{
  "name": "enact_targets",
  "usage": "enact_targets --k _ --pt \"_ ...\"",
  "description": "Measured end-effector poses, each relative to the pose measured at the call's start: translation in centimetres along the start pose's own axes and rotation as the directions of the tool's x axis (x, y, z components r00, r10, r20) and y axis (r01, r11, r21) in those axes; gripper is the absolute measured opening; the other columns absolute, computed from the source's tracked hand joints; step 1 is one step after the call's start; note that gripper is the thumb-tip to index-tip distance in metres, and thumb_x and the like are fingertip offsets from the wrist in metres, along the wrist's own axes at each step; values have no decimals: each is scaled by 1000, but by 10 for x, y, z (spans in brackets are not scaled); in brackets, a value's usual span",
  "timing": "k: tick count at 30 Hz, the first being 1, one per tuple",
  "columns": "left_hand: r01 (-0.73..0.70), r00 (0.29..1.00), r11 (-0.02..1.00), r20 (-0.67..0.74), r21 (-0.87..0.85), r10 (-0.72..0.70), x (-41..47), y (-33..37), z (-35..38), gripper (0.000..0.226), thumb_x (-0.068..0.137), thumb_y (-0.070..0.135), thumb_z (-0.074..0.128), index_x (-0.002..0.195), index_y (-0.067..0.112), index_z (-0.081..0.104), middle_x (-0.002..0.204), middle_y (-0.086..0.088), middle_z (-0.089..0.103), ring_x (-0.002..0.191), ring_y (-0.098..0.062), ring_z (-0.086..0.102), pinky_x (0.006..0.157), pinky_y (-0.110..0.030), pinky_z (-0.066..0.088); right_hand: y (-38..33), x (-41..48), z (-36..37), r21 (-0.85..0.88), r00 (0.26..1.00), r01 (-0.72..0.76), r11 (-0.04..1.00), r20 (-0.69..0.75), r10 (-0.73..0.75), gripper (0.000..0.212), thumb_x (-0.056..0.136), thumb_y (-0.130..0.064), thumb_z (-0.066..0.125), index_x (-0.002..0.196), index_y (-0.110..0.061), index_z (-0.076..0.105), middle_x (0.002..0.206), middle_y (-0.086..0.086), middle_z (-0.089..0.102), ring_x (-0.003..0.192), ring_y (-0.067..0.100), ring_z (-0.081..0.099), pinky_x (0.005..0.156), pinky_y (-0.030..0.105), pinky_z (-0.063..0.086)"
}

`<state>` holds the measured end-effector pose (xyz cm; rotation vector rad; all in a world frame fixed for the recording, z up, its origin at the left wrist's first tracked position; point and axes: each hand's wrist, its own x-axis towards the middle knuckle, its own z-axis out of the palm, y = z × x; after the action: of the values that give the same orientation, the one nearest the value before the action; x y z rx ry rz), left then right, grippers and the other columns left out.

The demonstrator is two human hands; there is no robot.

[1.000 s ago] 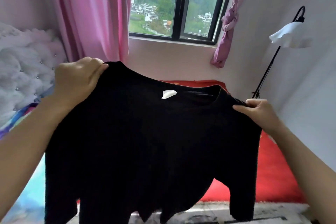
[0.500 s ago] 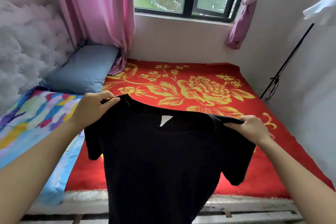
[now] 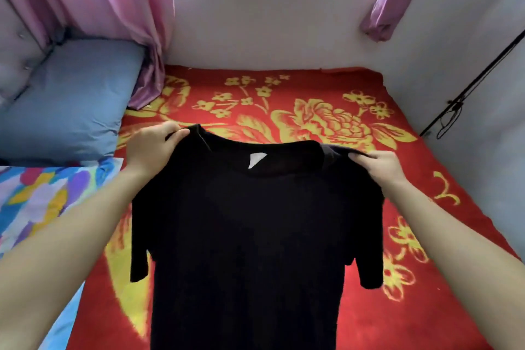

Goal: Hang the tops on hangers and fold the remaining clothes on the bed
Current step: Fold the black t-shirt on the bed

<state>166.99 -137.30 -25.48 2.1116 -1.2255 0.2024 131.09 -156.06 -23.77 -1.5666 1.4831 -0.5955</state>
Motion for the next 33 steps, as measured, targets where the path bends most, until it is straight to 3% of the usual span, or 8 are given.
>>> enact_targets --k 2,4,7,11,15,23,30,33 --pt "106 994 992 6 62 -107 53 2 32 38 94 41 48 105 10 67 102 -22 65 100 -40 55 80 -43 41 -16 54 27 -170 978 31 985 -199 -65 35 85 -43 63 68 -13 57 71 12 55 78 28 54 64 35 37" --pt "228 969 964 68 137 -238 86 -3 68 40 97 40 42 125 16 56 127 -19 54 120 -37 39 95 -46 32 -26 88 56 -444 954 -16 896 -274 -119 41 87 -52 54 110 -18 59 117 16 55 119 33 44 94 43 35" --pt "341 876 917 286 206 -389 66 -23 121 61 95 46 43 148 23 21 154 -9 18 140 -33 12 108 -51 18 6 94 100 -639 995 -22 769 -90 -46 74 89 -51 51 148 -26 16 151 17 18 141 32 12 110 50 17" --pt "324 690 876 544 357 -477 -51 -54 171 74 93 47 46 151 25 5 158 -11 2 143 -33 2 112 -50 15 109 43 141 -743 971 -43 668 126 202 72 91 -43 49 150 -27 11 154 16 12 142 32 8 110 47 20" --pt "348 464 788 638 507 -615 -175 -78 183 74 94 50 42 150 25 -1 158 -9 1 143 -32 4 112 -45 18 196 -25 159 -759 846 -214 615 170 505 64 93 -39 47 148 -23 20 151 14 22 139 31 20 107 42 27" --pt "348 207 679 653 647 -728 -341 -91 163 74 94 46 45 150 26 0 157 -10 3 143 -31 8 112 -43 22 296 -116 169 -782 712 -291 551 207 671 59 93 -31 46 147 -23 22 150 11 24 136 29 26 106 41 31" --pt "516 95 545 589 661 -803 -410 -101 165 76 91 35 56 150 29 9 157 -10 6 136 -36 20 105 -47 30 371 -155 162 -837 699 -253 485 188 690 63 92 -23 50 147 -21 19 148 13 24 130 31 32 104 41 32" --pt "536 186 549 544 642 -818 -419 -108 166 69 90 24 59 148 28 21 153 -10 18 131 -35 26 101 -49 33 393 -164 159 -884 770 -123 451 201 605 67 92 -18 50 148 -24 14 145 12 25 127 28 35 101 37 35"
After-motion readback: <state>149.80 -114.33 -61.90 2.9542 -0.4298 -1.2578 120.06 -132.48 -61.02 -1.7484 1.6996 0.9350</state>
